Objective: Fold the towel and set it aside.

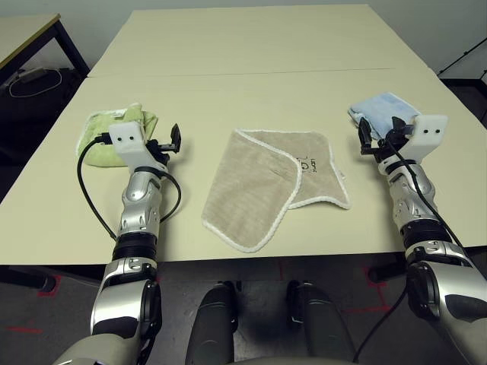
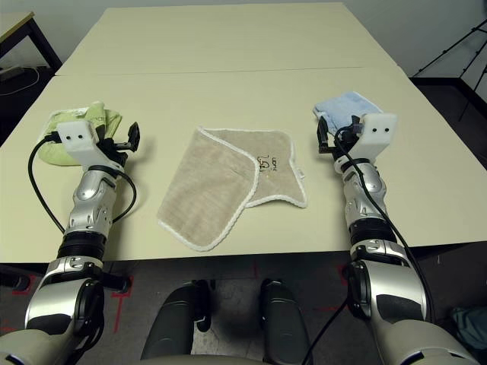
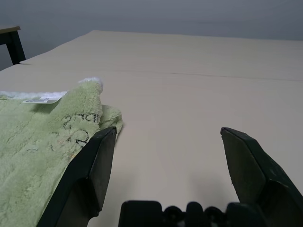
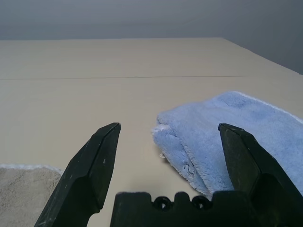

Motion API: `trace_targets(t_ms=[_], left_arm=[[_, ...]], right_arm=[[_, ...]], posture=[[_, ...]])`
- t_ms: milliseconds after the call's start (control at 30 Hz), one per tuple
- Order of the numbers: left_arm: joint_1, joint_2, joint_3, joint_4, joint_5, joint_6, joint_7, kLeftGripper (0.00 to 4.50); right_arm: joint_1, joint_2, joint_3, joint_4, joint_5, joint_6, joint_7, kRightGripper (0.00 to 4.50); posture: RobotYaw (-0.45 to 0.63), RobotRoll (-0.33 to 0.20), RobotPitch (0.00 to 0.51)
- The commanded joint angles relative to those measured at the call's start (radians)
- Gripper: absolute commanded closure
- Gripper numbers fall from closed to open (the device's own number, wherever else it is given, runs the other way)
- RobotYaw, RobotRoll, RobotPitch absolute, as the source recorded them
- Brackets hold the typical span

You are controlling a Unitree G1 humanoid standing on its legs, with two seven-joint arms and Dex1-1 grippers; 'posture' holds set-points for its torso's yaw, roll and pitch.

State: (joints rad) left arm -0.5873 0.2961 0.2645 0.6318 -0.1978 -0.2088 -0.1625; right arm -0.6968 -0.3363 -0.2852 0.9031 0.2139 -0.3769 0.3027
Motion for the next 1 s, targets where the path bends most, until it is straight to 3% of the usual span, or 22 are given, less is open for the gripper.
trace_targets(t_ms=[33,300,467,667,1000], left_arm=[[0.000,0.002,-0.004,-0.007,0.003,0.010,-0.005,0.04],[-0.007,0.004,-0.003,0.002,0.001,0.011,-0.011,0.04],[-0.008,0.047,-0.010,0.010,-0.013,0.021,-0.104,0.04],[-0.006,0.073,-0.039,-0.064,-0.098,0.081,-0.337,0.04],[-0.001,0.196,-0.111,-0.053,-0.090,0.162,-0.652,0.04]], right_arm=[[-0.005,-0.002,-0.003,0.014,0.001,0.009,-0.001,0.00],[-0.017,0.000,-0.001,0.020,-0.002,0.010,-0.001,0.00],[-0.018,0.005,-0.002,0.020,0.002,0.009,0.004,0.00],[-0.034,0.039,0.022,-0.003,-0.002,0.009,0.035,0.00],[-0.043,0.030,0.030,0.005,-0.006,0.025,0.052,0.00]], posture=[[-0.02,0.000,0.121],[-0.02,0.000,0.120],[-0.01,0.000,0.126],[0.01,0.000,0.131],[0.02,0.000,0.140]])
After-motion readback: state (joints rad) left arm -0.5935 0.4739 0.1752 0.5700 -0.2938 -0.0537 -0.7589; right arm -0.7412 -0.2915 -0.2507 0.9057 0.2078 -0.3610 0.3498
